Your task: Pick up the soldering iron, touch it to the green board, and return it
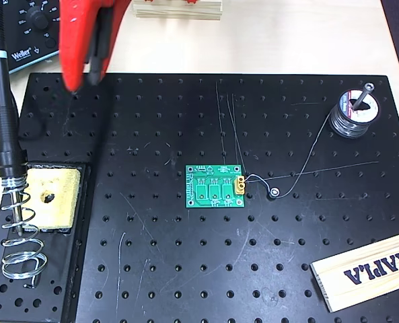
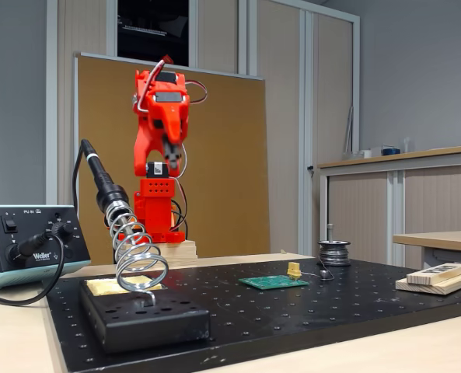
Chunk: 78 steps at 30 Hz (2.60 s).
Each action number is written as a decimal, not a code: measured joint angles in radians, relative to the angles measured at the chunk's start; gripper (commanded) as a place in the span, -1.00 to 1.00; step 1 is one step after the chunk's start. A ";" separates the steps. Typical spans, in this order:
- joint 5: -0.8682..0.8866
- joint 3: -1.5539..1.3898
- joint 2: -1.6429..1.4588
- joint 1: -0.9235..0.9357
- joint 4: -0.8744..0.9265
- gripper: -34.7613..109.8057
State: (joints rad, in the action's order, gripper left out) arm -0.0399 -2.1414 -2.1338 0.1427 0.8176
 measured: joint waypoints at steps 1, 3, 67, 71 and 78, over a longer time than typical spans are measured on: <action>-0.015 0.020 0.023 0.006 0.000 -0.22; -0.032 0.041 0.074 0.017 -0.003 -0.18; -0.172 0.334 0.545 0.221 -0.166 -0.52; -0.172 0.325 0.523 0.222 -0.163 -0.52; -0.156 0.199 0.356 0.275 -0.138 -0.52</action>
State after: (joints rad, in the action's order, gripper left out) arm -0.1963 -1.9420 -1.7779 0.4172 0.6796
